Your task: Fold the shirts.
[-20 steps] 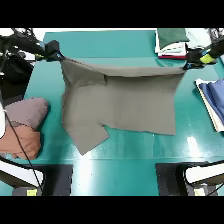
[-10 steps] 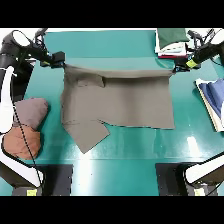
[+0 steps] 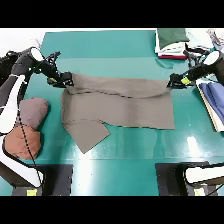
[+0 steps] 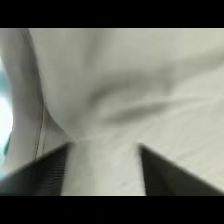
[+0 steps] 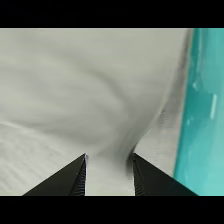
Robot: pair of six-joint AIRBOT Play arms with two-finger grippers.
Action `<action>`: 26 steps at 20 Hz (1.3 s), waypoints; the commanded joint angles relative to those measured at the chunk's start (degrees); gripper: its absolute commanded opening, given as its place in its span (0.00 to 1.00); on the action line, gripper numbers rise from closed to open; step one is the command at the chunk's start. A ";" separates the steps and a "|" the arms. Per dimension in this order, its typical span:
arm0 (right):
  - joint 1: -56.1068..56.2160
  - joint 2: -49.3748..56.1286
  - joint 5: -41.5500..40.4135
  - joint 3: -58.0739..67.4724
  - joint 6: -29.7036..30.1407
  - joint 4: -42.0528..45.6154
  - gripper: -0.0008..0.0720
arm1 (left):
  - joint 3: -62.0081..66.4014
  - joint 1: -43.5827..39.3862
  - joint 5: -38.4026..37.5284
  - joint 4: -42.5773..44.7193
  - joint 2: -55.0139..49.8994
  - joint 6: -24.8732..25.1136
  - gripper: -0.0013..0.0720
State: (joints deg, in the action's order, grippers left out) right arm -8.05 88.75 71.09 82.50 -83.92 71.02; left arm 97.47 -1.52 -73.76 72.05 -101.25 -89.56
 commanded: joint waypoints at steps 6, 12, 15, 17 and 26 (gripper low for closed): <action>-5.25 -17.90 0.37 -16.74 4.61 -3.61 0.47 | -18.60 -0.20 -1.79 12.46 20.79 -2.21 0.75; -7.08 -33.57 0.90 -28.33 5.44 -5.20 0.47 | -52.28 -0.22 5.16 10.21 44.41 -8.48 0.75; -7.02 -36.94 0.61 -28.65 5.60 -7.54 0.47 | -60.76 -0.22 8.09 2.99 47.65 -8.96 0.75; -6.91 -38.05 0.55 -28.65 5.57 -8.59 0.47 | -64.04 -0.22 12.66 -4.11 47.60 -7.10 0.75; -6.93 -40.87 1.97 -28.68 5.57 -8.35 0.47 | -70.47 -0.22 23.43 -14.32 47.58 -3.17 0.75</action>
State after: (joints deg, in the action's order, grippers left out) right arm -14.98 48.47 72.25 53.87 -78.35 62.63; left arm 28.38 -1.74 -53.49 59.70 -53.76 -93.71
